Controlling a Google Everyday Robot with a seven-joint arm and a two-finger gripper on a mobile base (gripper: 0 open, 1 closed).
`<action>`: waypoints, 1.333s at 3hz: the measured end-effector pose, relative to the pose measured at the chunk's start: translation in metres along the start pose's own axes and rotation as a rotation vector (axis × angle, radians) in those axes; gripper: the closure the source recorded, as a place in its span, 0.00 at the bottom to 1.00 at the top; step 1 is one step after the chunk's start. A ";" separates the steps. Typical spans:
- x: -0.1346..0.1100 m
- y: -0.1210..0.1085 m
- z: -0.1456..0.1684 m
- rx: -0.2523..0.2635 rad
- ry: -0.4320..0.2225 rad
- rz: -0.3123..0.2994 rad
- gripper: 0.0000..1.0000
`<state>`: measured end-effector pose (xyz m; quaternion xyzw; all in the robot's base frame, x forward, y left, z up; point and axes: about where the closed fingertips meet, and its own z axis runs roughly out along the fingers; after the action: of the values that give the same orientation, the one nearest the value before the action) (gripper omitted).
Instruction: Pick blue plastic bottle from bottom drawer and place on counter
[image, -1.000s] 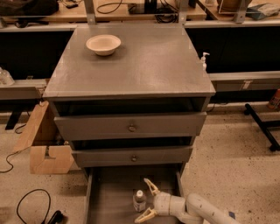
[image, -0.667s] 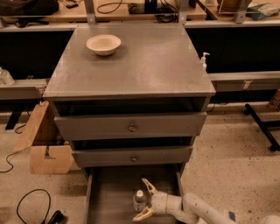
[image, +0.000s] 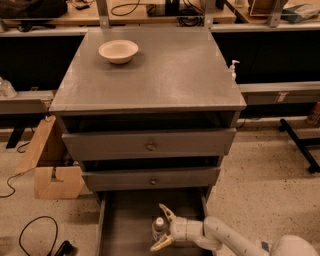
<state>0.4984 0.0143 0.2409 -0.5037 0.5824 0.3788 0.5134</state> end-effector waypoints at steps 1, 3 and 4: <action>0.013 0.000 0.007 -0.028 0.008 0.014 0.25; -0.005 0.004 -0.003 -0.052 -0.023 0.043 0.71; -0.057 0.013 -0.038 -0.050 -0.067 0.087 0.95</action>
Offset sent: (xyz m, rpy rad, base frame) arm 0.0048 0.0003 -0.0263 0.0008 0.0550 0.0445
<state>0.4756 -0.0077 0.3031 -0.4775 0.5766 0.4319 0.5031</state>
